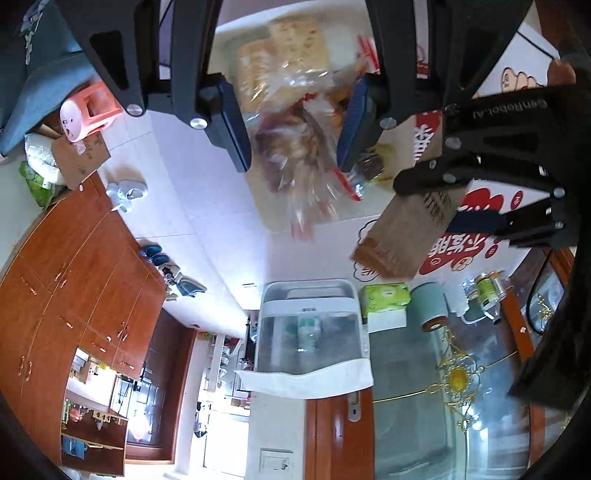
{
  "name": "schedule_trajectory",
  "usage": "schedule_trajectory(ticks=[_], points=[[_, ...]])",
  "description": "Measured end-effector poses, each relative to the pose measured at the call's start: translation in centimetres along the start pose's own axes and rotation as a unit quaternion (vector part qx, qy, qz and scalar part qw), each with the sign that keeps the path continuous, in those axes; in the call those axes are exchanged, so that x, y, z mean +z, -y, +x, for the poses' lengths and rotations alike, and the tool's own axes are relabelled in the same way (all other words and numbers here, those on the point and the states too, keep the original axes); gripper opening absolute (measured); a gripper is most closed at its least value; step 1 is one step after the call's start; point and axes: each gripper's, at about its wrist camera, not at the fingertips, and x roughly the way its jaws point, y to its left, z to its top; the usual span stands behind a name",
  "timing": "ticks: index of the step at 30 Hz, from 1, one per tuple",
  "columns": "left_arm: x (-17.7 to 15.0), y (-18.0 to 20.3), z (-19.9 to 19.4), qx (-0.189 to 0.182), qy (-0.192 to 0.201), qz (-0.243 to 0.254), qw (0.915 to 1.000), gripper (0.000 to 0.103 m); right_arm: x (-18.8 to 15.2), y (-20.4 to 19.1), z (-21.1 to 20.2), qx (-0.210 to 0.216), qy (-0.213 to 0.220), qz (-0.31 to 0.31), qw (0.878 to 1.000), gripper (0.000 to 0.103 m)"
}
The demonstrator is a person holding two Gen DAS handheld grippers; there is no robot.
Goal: Organize snacks
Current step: 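Drop the cracker pack into the tray with the left tool while the right drops the nut bag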
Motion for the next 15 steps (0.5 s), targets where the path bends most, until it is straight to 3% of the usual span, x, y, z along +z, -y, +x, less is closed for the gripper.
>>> schedule_trajectory(ticks=[2, 4, 6, 9, 15], points=[[-0.4, -0.7, 0.8, 0.023, -0.002, -0.016, 0.9996, 0.089, -0.1, 0.4, 0.8, -0.002, -0.006, -0.001, 1.000, 0.061], [-1.1, -1.8, 1.4, 0.018, -0.008, -0.036, 0.9991, 0.091, -0.4, 0.9, 1.7, 0.000, -0.017, 0.005, 1.000, 0.070], [-1.9, -2.8, 1.9, 0.007, -0.017, -0.060, 0.9980, 0.091, -0.6, 1.0, 2.4, 0.009, -0.023, 0.009, 1.000, 0.073], [-2.9, -3.9, 1.9, 0.005, -0.018, -0.073, 0.9971, 0.091, -0.9, 0.8, 3.2, 0.010, -0.031, 0.016, 0.999, 0.073], [-4.2, -5.8, 0.4, 0.055, 0.003, -0.099, 0.9936, 0.091, -1.4, 0.1, 4.3, 0.037, -0.053, 0.036, 0.997, 0.073]])
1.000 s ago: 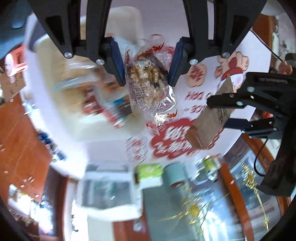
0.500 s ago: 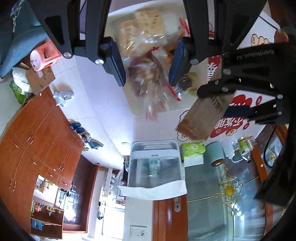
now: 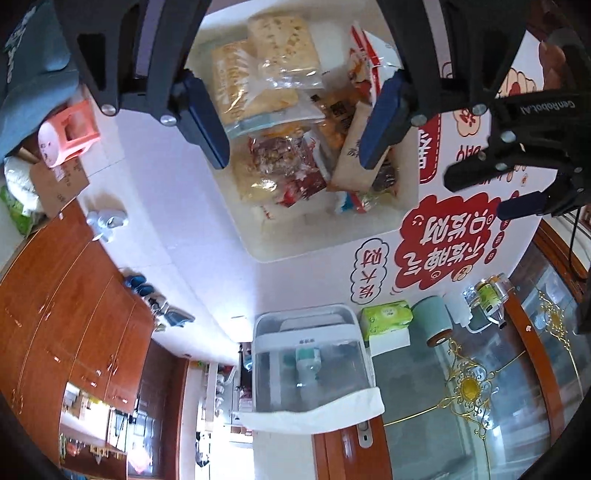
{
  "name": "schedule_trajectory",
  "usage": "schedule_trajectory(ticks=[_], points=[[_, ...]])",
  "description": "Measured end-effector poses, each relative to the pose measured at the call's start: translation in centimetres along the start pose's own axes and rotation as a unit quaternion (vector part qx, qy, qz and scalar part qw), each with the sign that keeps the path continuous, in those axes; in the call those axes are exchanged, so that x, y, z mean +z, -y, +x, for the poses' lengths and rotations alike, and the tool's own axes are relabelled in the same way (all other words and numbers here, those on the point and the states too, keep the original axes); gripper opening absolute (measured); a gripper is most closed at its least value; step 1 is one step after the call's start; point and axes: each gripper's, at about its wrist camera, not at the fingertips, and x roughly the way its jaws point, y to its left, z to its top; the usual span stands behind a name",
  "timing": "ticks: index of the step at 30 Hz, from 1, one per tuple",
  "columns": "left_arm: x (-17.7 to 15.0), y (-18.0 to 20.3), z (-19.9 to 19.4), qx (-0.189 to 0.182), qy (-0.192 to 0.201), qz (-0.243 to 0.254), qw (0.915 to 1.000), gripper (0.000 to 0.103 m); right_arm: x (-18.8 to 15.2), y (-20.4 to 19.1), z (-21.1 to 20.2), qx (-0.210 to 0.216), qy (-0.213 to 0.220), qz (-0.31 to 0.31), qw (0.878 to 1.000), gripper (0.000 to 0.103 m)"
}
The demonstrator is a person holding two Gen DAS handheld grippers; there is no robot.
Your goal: Organize snacks
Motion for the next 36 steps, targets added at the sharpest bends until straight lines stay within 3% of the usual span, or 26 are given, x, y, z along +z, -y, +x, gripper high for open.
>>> schedule_trajectory(ticks=[10, 23, 31, 36], points=[[-1.9, -3.3, -4.5, 0.053, 0.051, -0.045, 0.9963, 0.097, -0.5, -1.4, -0.6, 0.015, -0.006, 0.019, 1.000, 0.073], [-8.5, -5.1, -9.5, 0.078, 0.054, -0.067, 0.9932, 0.100, -3.7, -4.9, -3.0, 0.032, -0.009, -0.003, 0.999, 0.073], [-12.6, -5.1, -12.2, 0.110, 0.079, -0.084, 0.9872, 0.100, -6.7, -7.1, -5.0, 0.041, -0.011, -0.016, 0.999, 0.073], [-14.3, -5.7, -13.5, 0.111, 0.082, -0.130, 0.9819, 0.100, -8.3, -8.0, -7.1, 0.037, -0.001, -0.015, 0.999, 0.073]])
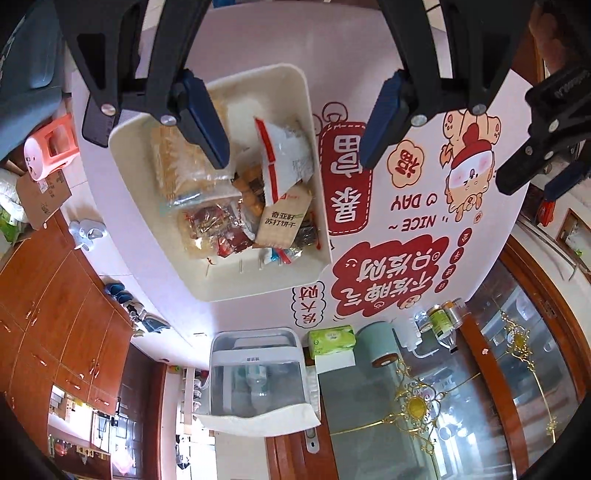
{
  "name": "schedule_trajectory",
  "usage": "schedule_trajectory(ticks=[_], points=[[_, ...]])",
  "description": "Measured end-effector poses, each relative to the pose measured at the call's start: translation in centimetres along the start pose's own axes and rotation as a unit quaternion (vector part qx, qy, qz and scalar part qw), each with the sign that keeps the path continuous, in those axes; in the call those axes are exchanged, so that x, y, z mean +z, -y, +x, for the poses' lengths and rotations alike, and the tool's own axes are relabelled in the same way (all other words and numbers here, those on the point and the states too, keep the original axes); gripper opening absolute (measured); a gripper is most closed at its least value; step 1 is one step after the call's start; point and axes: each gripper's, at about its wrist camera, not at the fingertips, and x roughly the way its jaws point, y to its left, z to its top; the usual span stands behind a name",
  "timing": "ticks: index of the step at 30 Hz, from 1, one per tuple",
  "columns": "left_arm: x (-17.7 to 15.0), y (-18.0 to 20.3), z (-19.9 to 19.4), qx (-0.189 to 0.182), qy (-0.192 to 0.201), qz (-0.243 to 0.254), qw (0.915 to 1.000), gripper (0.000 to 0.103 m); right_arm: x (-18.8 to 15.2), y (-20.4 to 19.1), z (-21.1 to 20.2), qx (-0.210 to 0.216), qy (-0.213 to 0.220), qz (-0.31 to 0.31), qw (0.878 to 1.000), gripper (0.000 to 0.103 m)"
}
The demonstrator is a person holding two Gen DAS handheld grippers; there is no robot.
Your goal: Organize snacks
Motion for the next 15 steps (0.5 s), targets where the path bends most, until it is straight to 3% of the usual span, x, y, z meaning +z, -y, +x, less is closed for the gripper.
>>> schedule_trajectory(ticks=[7, 15], points=[[-1.4, -0.9, -1.1, 0.013, -0.009, -0.040, 0.9991, 0.100, -1.7, -0.8, -2.2, -0.017, 0.016, 0.003, 1.000, 0.073], [-2.4, -0.6, -1.7, 0.009, -0.017, -0.030, 0.9993, 0.100, -2.9, -1.4, -3.6, -0.026, 0.029, 0.005, 0.999, 0.073]])
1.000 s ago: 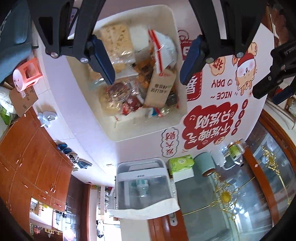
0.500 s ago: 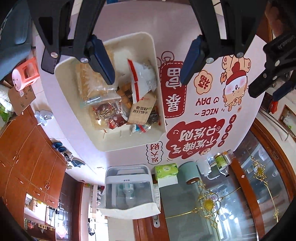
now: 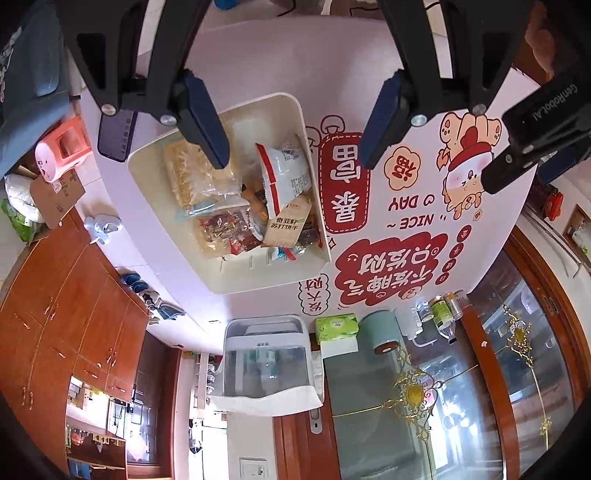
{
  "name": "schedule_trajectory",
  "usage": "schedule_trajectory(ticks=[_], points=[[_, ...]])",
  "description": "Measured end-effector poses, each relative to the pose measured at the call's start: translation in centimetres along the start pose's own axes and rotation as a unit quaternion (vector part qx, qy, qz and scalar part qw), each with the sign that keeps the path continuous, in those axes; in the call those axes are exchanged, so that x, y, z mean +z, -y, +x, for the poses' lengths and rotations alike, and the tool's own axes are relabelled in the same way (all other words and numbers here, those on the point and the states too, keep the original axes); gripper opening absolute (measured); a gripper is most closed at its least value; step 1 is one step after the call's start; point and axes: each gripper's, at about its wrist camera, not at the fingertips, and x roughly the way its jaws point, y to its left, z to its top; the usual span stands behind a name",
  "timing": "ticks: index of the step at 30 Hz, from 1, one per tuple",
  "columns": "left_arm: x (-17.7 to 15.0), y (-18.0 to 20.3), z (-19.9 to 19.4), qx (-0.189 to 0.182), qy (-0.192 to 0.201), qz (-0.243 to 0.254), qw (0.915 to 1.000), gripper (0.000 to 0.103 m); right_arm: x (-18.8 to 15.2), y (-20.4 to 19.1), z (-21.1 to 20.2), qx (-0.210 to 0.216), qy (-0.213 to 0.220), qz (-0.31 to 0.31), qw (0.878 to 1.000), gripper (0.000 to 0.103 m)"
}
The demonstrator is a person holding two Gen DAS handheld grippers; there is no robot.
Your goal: Organize snacks
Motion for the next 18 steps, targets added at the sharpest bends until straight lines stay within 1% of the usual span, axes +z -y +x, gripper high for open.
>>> schedule_trajectory(ticks=[5, 11, 18], points=[[-0.32, 0.52, 0.28, -0.002, -0.010, 0.014, 0.9999, 0.100, -0.32, -0.14, -0.19, 0.000, -0.001, 0.003, 1.000, 0.073], [-0.48, 0.82, 0.30, -0.004, -0.011, 0.020, 0.9997, 0.100, -0.60, -0.22, -0.14, -0.001, -0.007, 0.004, 1.000, 0.073], [-0.55, 0.94, 0.30, 0.002, -0.009, 0.025, 0.9996, 0.100, -0.45, -0.47, 0.43, 0.002, -0.014, 0.003, 1.000, 0.073]])
